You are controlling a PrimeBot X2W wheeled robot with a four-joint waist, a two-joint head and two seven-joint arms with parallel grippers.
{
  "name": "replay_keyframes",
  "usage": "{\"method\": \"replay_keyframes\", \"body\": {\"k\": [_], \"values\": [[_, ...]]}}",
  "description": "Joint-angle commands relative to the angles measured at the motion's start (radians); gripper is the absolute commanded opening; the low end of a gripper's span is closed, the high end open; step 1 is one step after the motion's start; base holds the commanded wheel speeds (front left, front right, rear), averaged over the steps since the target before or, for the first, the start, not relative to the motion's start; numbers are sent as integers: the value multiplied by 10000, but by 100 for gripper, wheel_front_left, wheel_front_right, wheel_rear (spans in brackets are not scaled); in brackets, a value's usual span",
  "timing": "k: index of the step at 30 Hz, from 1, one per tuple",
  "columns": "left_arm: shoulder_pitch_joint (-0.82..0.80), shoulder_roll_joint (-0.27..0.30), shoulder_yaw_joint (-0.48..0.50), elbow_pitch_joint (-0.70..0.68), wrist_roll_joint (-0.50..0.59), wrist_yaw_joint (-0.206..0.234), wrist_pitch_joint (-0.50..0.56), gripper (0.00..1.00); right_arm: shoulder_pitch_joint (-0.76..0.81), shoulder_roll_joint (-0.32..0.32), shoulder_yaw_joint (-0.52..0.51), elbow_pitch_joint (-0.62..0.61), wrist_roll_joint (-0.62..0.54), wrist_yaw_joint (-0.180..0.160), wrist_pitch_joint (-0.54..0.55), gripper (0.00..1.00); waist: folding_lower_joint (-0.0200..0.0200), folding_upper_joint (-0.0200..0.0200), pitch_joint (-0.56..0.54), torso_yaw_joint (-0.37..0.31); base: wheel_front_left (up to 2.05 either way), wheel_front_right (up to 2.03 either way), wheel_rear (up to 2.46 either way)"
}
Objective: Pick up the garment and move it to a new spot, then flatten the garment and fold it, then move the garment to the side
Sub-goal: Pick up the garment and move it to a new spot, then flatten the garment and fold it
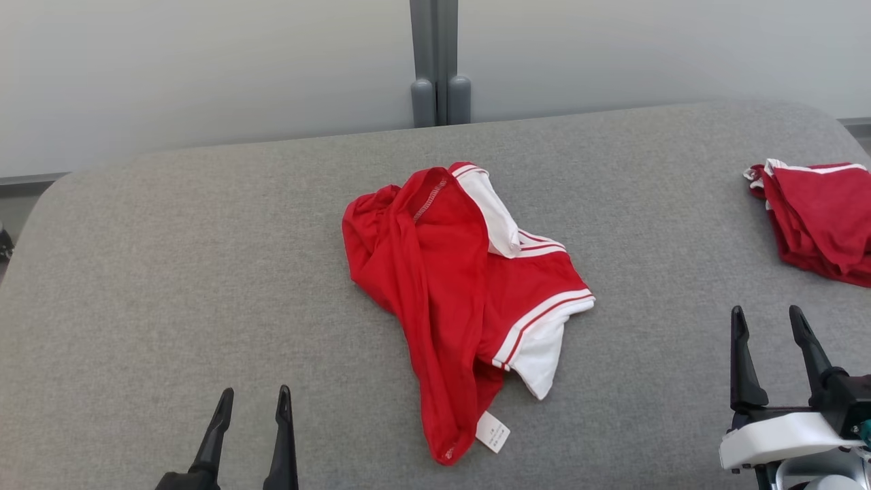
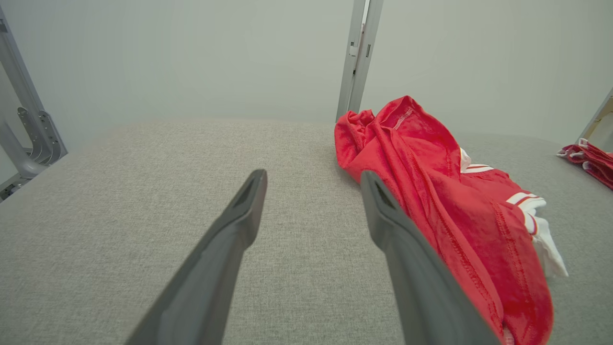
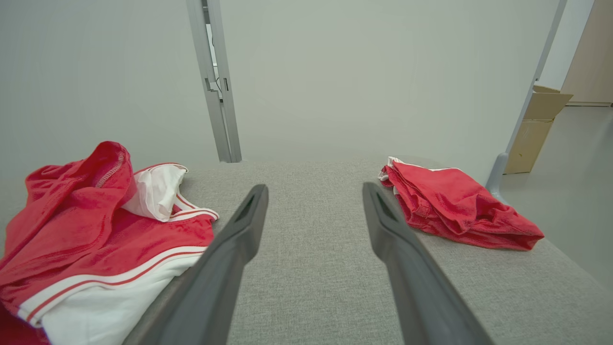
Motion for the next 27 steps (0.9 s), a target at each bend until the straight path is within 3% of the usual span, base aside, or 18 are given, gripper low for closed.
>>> {"method": "replay_keyframes", "body": {"k": [1, 6, 27], "values": [[220, -19, 107, -109, 207, -133, -5, 100, 179, -38, -4, 37, -49, -15, -27, 100, 1, -1, -235, 243, 0, 0, 0], [435, -51, 324, -196, 368, -346, -5, 100, 285, -28, 227, 268, -14, -15, -27, 100, 1, -1, -299, 342, 0, 0, 0], [95, -52, 366, -39, 357, -437, -5, 100, 334, -4, 714, 737, 232, -15, -27, 100, 1, -1, -359, 188, 0, 0, 0]]}}
